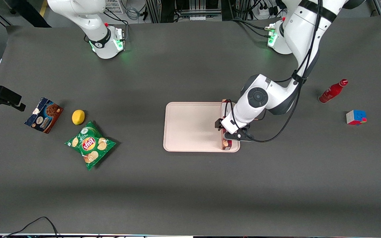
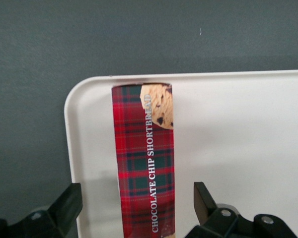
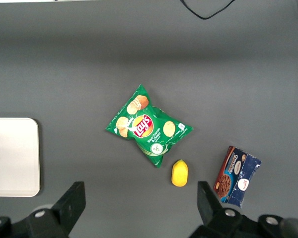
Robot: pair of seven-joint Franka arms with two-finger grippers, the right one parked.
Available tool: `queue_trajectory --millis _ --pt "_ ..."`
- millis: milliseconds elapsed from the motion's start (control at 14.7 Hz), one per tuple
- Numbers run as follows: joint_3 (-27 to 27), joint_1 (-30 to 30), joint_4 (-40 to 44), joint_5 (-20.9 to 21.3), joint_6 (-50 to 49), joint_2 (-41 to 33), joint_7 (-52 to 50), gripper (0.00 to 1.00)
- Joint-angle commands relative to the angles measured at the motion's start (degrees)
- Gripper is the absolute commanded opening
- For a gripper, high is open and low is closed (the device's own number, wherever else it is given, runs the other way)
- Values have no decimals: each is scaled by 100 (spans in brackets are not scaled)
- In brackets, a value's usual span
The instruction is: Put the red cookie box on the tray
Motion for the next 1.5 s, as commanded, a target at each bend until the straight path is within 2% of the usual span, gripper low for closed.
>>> queue_trajectory --millis 0,408,613,885,1089,1429 --pt "38 -20 262 323 -1155 -600 15 100" --pt "169 314 280 271 -2923 -2085 1024 100" --pt "599 341 280 -176 -3679 -2885 1316 100" --pt "1275 332 315 -195 -4401 -3685 1905 100" --pt "1794 332 718 -212 -4981 -3766 1976 100" --pt "2068 332 808 -230 -4904 -3696 2222 100"
